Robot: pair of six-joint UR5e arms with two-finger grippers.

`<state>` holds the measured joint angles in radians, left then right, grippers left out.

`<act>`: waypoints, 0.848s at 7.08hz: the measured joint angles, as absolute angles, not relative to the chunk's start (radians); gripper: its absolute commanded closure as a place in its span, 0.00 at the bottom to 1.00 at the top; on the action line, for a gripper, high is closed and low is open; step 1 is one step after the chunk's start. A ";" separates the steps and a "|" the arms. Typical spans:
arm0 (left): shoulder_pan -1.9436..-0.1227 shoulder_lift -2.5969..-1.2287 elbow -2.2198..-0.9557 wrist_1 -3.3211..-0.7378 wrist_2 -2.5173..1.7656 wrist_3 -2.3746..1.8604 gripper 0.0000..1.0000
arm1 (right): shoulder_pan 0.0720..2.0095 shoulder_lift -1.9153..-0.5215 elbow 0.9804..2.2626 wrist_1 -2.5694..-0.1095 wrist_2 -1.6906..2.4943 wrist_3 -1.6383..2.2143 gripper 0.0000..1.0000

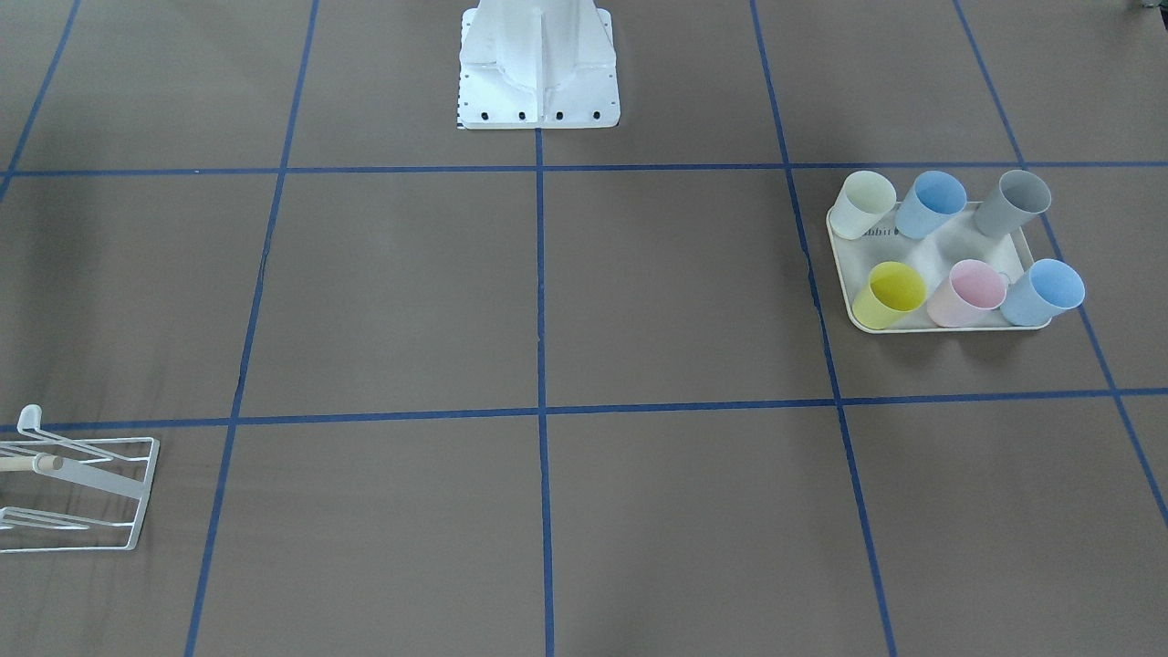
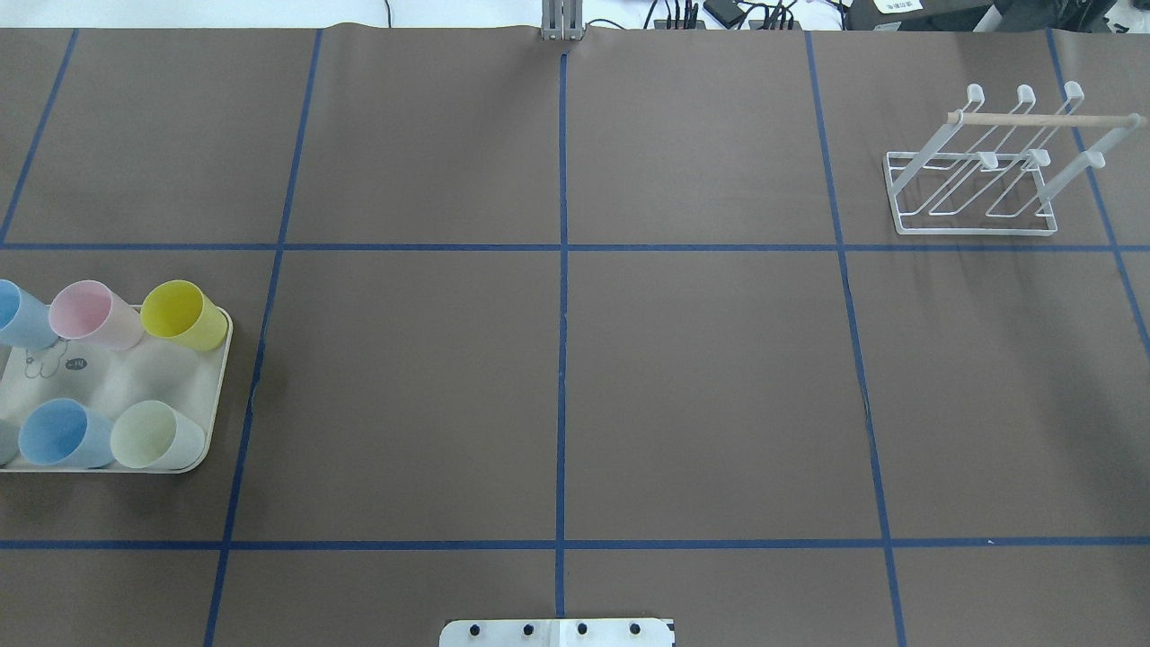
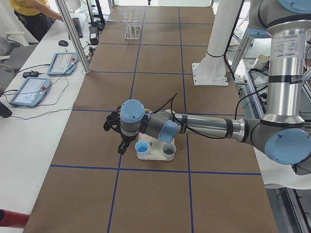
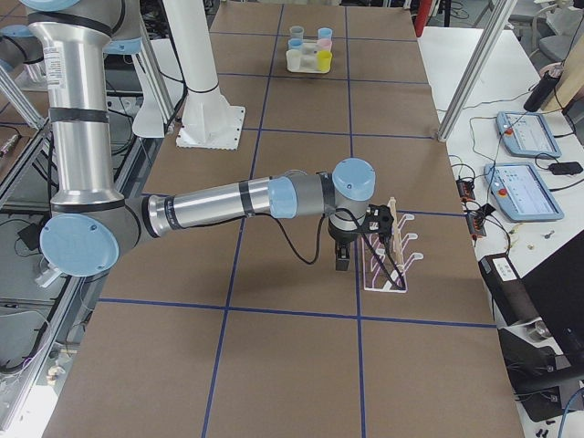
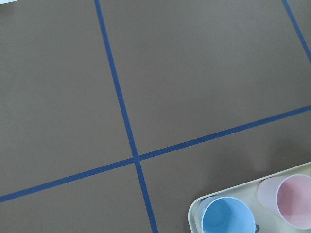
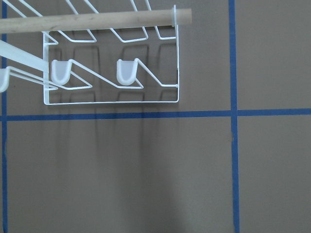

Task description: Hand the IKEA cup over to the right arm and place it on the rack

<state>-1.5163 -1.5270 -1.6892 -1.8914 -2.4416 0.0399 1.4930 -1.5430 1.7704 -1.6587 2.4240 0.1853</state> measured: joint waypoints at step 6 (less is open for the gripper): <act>-1.378 -1.525 -1.542 -2.026 -2.433 -0.104 0.01 | 1.490 -1.559 1.741 -1.560 2.423 0.173 0.00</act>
